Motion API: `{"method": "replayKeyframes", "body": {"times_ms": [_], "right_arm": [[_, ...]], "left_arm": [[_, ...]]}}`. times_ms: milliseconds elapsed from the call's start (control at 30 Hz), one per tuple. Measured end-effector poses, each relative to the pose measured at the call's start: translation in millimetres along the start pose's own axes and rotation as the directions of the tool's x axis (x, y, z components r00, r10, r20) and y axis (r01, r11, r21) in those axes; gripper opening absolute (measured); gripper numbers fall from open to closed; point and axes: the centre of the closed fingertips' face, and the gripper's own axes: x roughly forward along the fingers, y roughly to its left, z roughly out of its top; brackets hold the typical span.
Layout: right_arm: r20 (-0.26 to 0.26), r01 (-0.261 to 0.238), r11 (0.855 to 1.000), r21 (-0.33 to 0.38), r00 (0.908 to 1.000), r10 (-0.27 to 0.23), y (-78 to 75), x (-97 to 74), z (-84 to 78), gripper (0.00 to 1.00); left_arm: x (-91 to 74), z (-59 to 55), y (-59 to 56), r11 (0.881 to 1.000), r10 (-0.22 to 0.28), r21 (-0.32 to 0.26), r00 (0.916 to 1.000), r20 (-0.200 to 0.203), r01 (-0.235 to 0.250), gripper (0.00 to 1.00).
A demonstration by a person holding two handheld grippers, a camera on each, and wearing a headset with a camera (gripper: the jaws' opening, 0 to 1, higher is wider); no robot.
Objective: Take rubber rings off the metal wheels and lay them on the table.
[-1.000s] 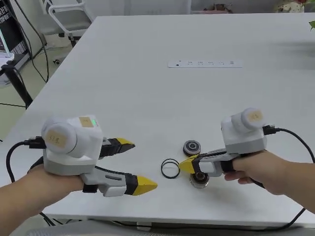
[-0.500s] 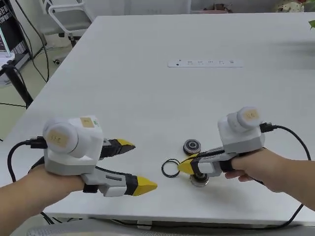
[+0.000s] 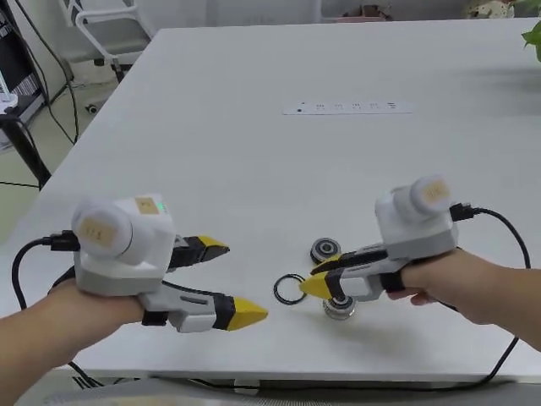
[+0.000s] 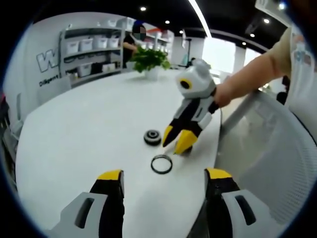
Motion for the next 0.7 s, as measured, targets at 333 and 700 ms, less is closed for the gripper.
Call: {"method": "replayKeyframes", "body": {"times_ms": [333,700], "right_arm": [[0.055,0.037,0.999,-0.038,0.9979,-0.035,-9.3,-22.1,16.8,0.31],[0.079,0.084,0.993,-0.084,0.9938,-0.078,-20.8,-41.5,22.7,0.36]], "left_arm": [[8.2,9.2,6.3,1.0,-0.004,-0.002,1.0,0.003,0.004,0.66],[24.7,25.7,12.4,0.999,-0.016,-0.033,0.9998,0.016,0.016,0.66]]}}
